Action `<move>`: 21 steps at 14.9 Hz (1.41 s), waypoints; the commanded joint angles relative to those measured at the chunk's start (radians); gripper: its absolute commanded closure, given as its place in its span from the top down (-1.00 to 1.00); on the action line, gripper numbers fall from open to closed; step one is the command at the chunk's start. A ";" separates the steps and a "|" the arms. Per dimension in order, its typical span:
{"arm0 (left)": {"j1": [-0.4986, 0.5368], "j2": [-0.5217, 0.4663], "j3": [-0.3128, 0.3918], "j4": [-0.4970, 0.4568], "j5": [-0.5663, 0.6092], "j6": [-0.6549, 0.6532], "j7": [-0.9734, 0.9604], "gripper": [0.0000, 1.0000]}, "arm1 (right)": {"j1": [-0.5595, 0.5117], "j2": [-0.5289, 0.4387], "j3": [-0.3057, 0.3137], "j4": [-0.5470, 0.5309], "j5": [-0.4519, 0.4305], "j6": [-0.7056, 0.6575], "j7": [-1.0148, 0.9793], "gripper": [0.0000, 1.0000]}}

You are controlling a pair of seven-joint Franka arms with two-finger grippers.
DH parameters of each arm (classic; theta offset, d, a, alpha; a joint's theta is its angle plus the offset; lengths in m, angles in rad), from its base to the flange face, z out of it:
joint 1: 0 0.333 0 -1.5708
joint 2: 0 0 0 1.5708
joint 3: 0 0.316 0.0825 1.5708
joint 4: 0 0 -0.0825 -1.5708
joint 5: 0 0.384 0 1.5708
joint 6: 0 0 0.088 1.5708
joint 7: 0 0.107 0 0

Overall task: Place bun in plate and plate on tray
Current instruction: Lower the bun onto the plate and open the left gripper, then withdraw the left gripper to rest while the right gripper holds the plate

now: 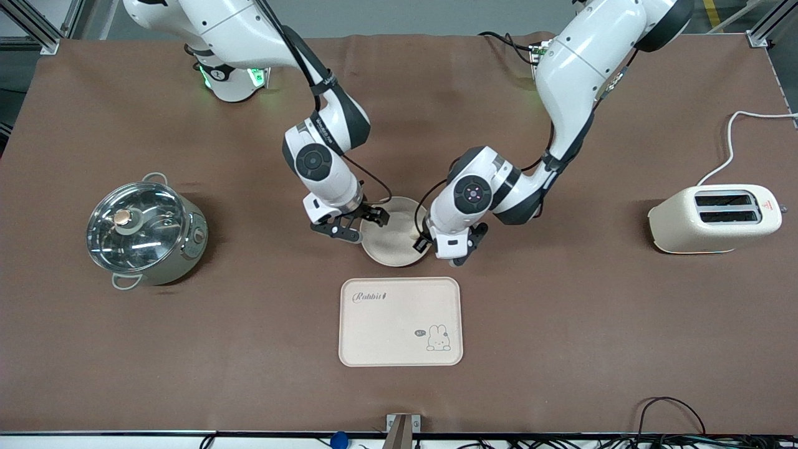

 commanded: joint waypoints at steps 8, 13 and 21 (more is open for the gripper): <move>-0.019 -0.039 0.024 0.032 0.005 -0.015 -0.029 1.00 | -0.020 0.023 0.009 0.005 -0.060 0.016 -0.003 1.00; 0.119 -0.191 0.040 0.133 0.059 -0.302 0.168 1.00 | -0.012 0.042 0.009 0.005 -0.062 0.067 -0.004 0.43; 0.321 -0.446 0.043 0.160 0.083 -0.579 0.662 1.00 | -0.012 0.059 0.011 -0.003 -0.088 0.065 -0.004 -0.95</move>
